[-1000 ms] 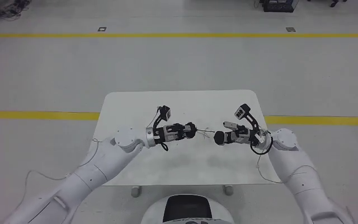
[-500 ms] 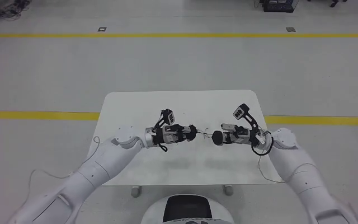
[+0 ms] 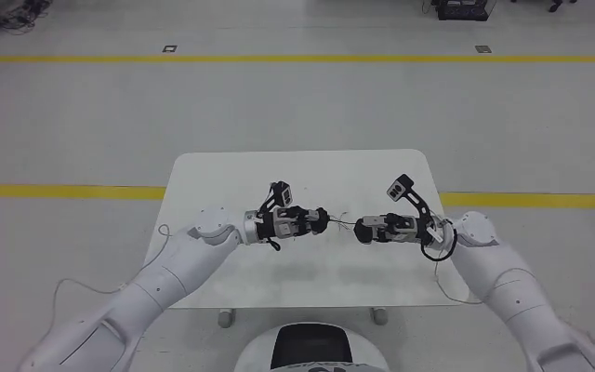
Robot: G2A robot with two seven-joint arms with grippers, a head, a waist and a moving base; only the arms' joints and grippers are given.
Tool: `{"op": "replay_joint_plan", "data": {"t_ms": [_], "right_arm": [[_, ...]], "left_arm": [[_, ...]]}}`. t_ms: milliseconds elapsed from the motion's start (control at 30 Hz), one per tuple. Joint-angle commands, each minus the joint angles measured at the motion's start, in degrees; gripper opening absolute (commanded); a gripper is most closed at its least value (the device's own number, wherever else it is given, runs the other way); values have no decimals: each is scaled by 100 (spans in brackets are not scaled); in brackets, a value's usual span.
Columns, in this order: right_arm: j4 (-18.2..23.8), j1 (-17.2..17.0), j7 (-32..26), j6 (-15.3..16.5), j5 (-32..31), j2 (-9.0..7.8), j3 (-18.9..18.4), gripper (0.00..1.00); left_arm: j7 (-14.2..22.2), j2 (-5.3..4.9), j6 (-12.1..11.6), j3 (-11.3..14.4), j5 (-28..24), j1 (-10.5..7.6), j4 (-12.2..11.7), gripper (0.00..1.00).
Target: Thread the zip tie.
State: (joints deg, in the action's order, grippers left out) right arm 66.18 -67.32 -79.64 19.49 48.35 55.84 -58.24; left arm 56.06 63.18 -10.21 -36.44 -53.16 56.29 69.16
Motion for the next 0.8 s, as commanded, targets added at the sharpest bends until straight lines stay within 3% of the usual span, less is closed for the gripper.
{"op": "replay_joint_plan", "data": {"t_ms": [0, 767], "right_arm": [[-4, 27, 0, -1, 38, -37, 50, 30], [-113, 250, 0, -1, 210, -196, 470, 9]], "left_arm": [[15, 10, 7, -14, 18, 5, -13, 0], [179, 88, 82, -150, 308, 80, -54, 0]]}}
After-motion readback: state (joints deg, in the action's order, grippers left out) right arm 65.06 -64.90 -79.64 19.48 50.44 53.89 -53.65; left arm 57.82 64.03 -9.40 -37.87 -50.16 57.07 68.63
